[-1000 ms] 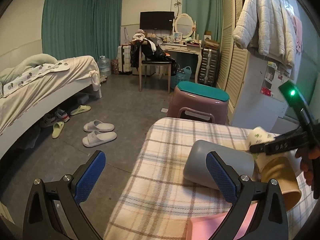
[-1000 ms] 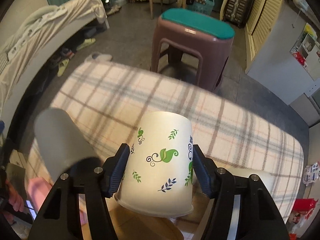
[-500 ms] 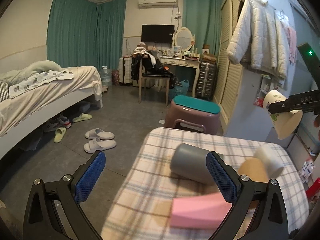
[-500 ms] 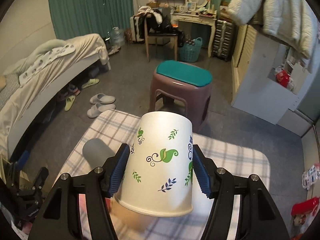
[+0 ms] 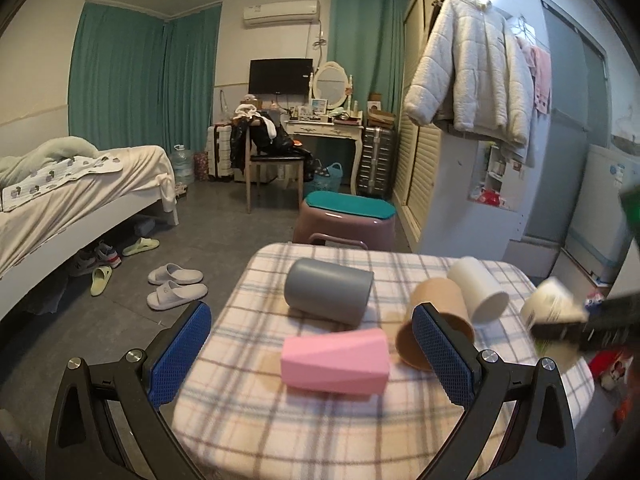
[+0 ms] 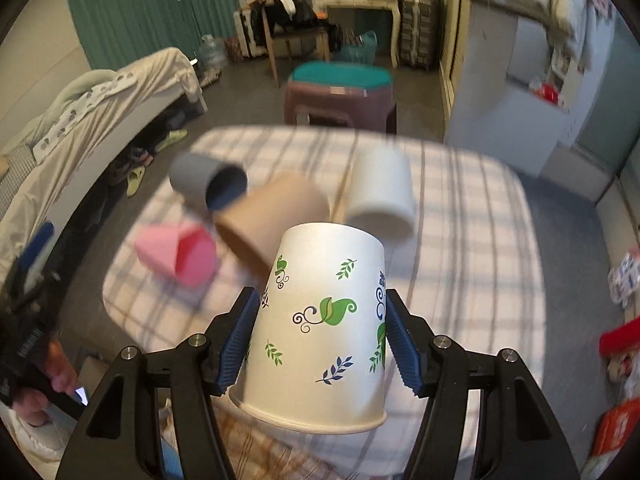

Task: Flip cup upside down
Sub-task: 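Lift the leaf-print cup with the right gripper and turn it rim-down, then bring the left gripper to the held cup and grasp it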

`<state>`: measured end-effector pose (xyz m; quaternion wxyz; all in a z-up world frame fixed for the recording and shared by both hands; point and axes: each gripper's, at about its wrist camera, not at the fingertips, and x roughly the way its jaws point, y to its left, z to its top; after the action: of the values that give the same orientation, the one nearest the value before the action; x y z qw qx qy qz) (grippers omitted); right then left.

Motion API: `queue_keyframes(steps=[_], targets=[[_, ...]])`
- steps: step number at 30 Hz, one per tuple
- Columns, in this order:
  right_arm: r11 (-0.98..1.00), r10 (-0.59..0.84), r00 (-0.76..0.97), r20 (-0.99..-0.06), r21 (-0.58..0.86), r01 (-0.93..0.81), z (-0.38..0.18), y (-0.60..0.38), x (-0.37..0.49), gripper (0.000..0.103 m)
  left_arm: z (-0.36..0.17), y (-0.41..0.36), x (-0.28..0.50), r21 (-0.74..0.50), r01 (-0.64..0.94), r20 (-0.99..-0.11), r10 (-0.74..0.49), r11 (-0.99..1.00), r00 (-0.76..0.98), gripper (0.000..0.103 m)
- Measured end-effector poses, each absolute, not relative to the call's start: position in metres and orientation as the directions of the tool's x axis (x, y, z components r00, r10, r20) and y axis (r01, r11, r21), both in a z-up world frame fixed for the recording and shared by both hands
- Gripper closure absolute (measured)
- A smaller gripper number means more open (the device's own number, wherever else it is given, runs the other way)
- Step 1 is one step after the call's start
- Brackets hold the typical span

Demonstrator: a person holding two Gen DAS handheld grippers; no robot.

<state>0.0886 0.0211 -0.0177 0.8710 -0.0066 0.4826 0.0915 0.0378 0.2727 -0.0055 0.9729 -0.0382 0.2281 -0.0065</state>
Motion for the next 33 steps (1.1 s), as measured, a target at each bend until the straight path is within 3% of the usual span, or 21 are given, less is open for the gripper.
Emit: queue_keyframes(steps=[9,20,21,22,24,28,33], targets=[[0.988,0.145,0.461,-0.875,0.102,-0.117,-0.082,0.012,0.094,0.041,-0.024,0.254,0.033,-0.047,-0.011,-0.488,-0.014,0.999,0.873,0.000],[0.984,0.172,0.467,-0.867,0.133,-0.115,-0.098,0.001,0.101,0.040,-0.035,0.226,0.051,-0.011,0.021,-0.538,-0.023,1.000,0.843,0.000],[0.984,0.175,0.472,-0.864,0.135,-0.119,-0.097,-0.001,0.102,0.038,-0.034,0.224,0.052,-0.006,0.024,-0.541,-0.023,1.000,0.841,0.000],[0.984,0.170,0.476,-0.863,0.128,-0.121,-0.097,-0.001,0.102,0.028,-0.034,0.220,0.053,0.001,0.027,-0.541,-0.022,1.000,0.841,0.000],[0.983,0.182,0.504,-0.844,0.137,-0.125,-0.092,-0.007,0.100,0.017,-0.033,0.213,0.055,0.020,0.036,-0.546,-0.019,0.999,0.838,0.000],[0.972,0.237,0.561,-0.793,0.192,-0.139,-0.071,-0.030,0.091,0.015,-0.028,0.194,0.059,0.039,0.074,-0.562,-0.039,0.996,0.826,0.000],[0.991,0.132,0.647,-0.751,0.104,-0.081,-0.049,-0.073,0.084,0.014,-0.021,0.157,0.068,0.010,0.171,-0.599,-0.131,0.985,0.790,0.000]])
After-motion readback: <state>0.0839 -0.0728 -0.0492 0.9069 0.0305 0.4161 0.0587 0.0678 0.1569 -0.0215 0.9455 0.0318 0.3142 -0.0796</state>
